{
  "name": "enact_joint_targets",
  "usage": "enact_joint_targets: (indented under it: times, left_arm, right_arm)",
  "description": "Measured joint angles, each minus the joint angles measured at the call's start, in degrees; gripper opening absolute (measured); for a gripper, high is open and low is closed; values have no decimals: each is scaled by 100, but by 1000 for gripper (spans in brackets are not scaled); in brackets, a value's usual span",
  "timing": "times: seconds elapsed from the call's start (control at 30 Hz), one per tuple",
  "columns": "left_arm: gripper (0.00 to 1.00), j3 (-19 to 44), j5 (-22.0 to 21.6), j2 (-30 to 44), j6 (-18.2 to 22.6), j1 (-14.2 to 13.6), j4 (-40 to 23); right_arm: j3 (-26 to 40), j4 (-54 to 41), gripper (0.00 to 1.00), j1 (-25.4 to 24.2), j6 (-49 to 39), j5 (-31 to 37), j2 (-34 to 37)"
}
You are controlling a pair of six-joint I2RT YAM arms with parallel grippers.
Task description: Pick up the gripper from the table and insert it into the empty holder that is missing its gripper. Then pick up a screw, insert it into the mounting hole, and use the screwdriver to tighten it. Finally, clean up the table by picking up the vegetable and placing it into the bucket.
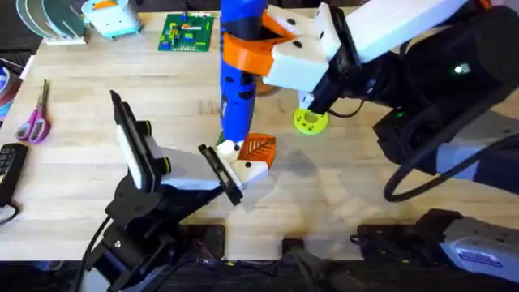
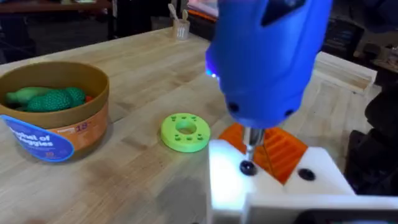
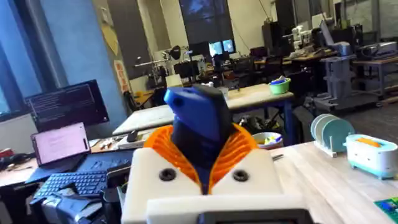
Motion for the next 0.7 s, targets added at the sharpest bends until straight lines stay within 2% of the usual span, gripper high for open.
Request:
enact_joint_targets:
  times: [0.27,0.7]
  left_arm:
    - [6,0,0,2,-2,0,-5]
    - [5,0,-7,0,0,0,-4]
  right_arm:
    - [2,-364,22,0,0,68,-2]
    - [2,-368,22,0,2,129,-4]
